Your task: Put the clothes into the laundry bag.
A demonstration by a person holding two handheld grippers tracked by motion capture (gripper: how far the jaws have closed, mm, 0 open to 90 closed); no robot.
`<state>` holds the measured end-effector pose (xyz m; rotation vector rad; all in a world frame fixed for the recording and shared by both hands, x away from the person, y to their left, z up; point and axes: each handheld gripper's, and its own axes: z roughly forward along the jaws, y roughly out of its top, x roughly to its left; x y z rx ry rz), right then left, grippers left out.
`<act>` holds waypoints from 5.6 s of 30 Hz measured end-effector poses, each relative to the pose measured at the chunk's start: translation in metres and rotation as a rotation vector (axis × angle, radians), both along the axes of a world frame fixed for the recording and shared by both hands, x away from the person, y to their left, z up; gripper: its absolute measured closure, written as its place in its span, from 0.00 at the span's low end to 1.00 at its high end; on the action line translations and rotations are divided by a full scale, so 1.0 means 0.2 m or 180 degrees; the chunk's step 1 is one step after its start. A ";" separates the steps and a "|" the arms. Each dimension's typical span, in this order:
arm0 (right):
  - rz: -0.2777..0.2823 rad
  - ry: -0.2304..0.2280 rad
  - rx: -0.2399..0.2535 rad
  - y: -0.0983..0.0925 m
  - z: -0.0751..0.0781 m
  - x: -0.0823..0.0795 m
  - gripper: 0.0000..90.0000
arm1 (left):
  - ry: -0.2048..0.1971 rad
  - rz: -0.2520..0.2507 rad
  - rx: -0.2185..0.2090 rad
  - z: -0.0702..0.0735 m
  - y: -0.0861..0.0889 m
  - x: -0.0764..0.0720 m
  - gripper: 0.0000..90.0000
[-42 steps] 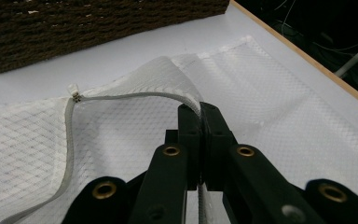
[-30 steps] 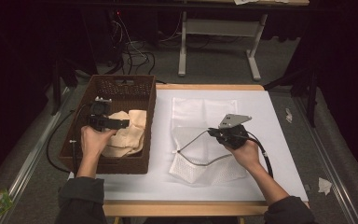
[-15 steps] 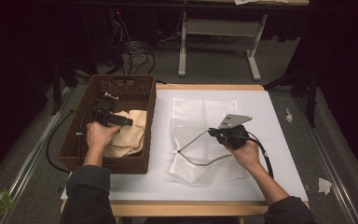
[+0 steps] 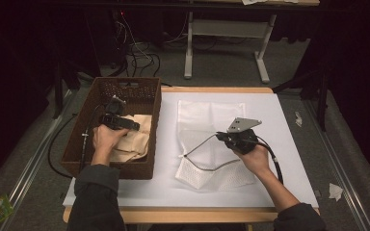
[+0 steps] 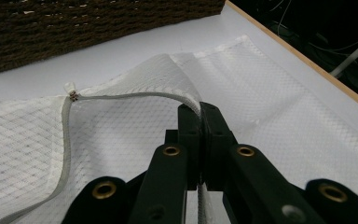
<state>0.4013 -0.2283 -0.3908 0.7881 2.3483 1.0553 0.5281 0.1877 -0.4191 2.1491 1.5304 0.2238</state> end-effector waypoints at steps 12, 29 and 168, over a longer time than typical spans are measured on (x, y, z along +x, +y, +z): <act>-0.0010 -0.0014 0.0018 -0.02 0.00 -0.01 0.99 | 0.0156 -0.0062 0.0130 -0.09 -0.03 0.00 0.00; 0.0013 -0.0002 -0.0004 -0.01 -0.01 -0.01 0.99 | 0.0182 -0.0193 0.0420 -0.16 -0.07 -0.03 0.03; -0.0056 0.0023 0.0020 0.01 0.02 0.04 0.99 | -0.1464 -0.1541 -0.1000 0.73 -0.29 -0.88 0.73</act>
